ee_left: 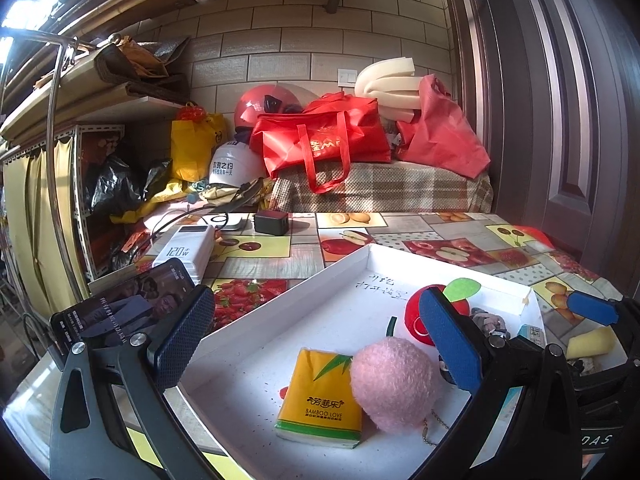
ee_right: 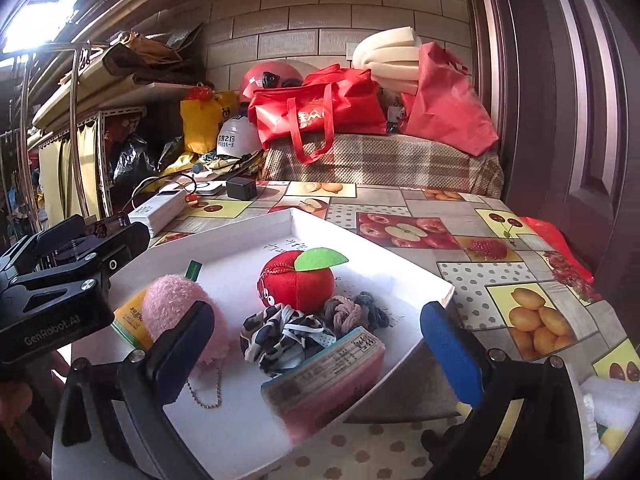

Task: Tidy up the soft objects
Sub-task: 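Withdraw both tools from the tray back toward the foam and sponges, then grasp the white foam strip with the left tool while the right grasps the yellow sponge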

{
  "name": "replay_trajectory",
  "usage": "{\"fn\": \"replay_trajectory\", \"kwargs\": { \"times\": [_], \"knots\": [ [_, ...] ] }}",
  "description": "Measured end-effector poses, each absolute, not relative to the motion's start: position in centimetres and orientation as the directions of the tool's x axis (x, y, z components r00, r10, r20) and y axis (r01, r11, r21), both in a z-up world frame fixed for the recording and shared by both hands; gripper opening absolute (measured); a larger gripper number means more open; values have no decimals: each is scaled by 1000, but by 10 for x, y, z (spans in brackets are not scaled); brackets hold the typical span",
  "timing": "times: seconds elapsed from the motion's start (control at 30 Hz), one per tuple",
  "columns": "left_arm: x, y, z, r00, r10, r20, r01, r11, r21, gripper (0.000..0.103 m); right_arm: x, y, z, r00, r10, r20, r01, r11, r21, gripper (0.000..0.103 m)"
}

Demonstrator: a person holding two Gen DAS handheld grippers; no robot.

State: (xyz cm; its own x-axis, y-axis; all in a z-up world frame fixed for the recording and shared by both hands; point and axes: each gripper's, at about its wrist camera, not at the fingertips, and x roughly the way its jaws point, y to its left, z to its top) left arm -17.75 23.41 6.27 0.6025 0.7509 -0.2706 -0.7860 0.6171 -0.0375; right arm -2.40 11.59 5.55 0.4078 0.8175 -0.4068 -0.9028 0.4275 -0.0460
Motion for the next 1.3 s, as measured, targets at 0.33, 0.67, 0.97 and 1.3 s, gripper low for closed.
{"fn": "replay_trajectory", "kwargs": {
  "times": [0.33,0.67,0.97,1.3],
  "knots": [
    [-180,215,63,626,733,-266,-765,643,-31,103,-36,80,61,393,860,-325,-912,409,-21,103],
    [-163,167,62,733,618,-285,-640,768,22,103,-28,25,64,392,867,-306,-915,402,-34,103],
    [-118,106,59,827,414,-380,-418,905,76,103,64,-76,71,604,714,-354,-759,650,17,103],
    [-50,51,50,832,174,-527,-165,984,64,103,100,-101,55,537,644,-545,-789,612,-54,103]
  ]
}}
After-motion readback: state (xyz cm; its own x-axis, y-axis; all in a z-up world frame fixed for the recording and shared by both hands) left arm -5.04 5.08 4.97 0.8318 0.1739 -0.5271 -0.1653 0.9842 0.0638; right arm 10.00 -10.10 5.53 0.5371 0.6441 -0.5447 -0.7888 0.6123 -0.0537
